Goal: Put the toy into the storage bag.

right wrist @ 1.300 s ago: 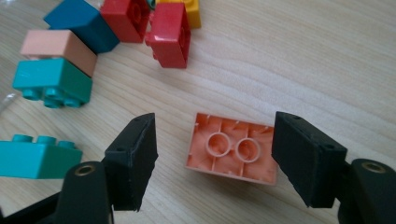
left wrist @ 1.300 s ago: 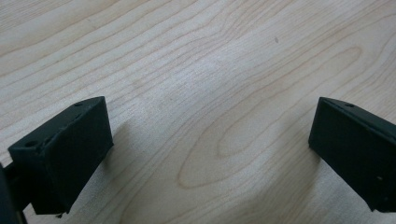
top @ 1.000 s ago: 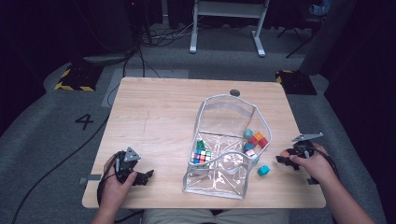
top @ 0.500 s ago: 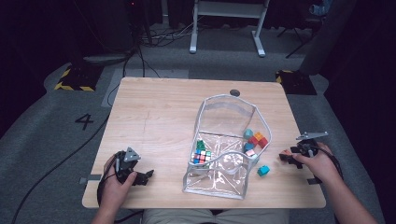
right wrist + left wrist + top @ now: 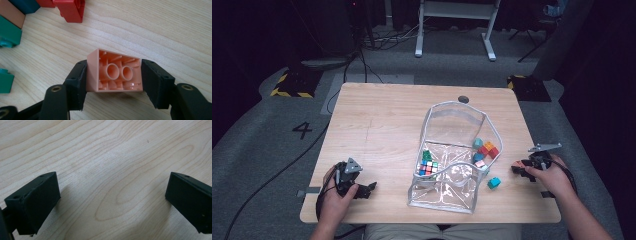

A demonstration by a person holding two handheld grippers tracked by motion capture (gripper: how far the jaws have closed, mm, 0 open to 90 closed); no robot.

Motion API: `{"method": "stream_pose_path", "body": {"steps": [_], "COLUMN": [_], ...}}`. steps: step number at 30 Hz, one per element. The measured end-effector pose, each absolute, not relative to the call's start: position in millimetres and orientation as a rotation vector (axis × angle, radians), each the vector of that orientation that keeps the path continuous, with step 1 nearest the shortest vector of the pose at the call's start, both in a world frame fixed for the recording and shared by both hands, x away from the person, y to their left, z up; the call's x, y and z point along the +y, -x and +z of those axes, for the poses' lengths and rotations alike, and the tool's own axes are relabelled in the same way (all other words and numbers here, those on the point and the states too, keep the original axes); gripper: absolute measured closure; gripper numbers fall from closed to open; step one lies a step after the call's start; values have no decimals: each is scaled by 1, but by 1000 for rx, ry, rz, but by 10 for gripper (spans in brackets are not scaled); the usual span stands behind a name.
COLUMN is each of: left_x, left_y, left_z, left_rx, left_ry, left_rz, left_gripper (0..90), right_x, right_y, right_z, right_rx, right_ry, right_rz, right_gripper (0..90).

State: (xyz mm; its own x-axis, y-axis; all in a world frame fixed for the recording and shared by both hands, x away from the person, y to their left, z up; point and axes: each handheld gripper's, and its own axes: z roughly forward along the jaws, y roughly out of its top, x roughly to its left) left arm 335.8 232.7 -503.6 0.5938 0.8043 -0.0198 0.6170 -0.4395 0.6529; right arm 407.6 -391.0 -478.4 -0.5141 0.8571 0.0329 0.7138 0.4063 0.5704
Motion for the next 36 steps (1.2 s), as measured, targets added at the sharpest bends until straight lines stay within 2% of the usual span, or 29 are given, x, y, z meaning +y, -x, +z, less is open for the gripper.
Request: {"method": "stream_pose_path", "body": {"steps": [9,18,36], "left_x": [233,233,233], "left_y": [-336,-336,-336], "left_z": [-504,-504,-504], "left_rx": [1119,1122,1123], "left_ry": [-2198,-2200,-2200], "left_rz": [389,391,389], "left_gripper": [0,0,0], "right_x": [-391,-386,-369], "right_y": [-407,-404,-399], "right_z": [-476,-458,-343], "right_rx": [2410,2408,2388], "right_ry": [-1367,-1338,-1137], "right_rz": [782,817,940], "right_gripper": [415,415,415]}}
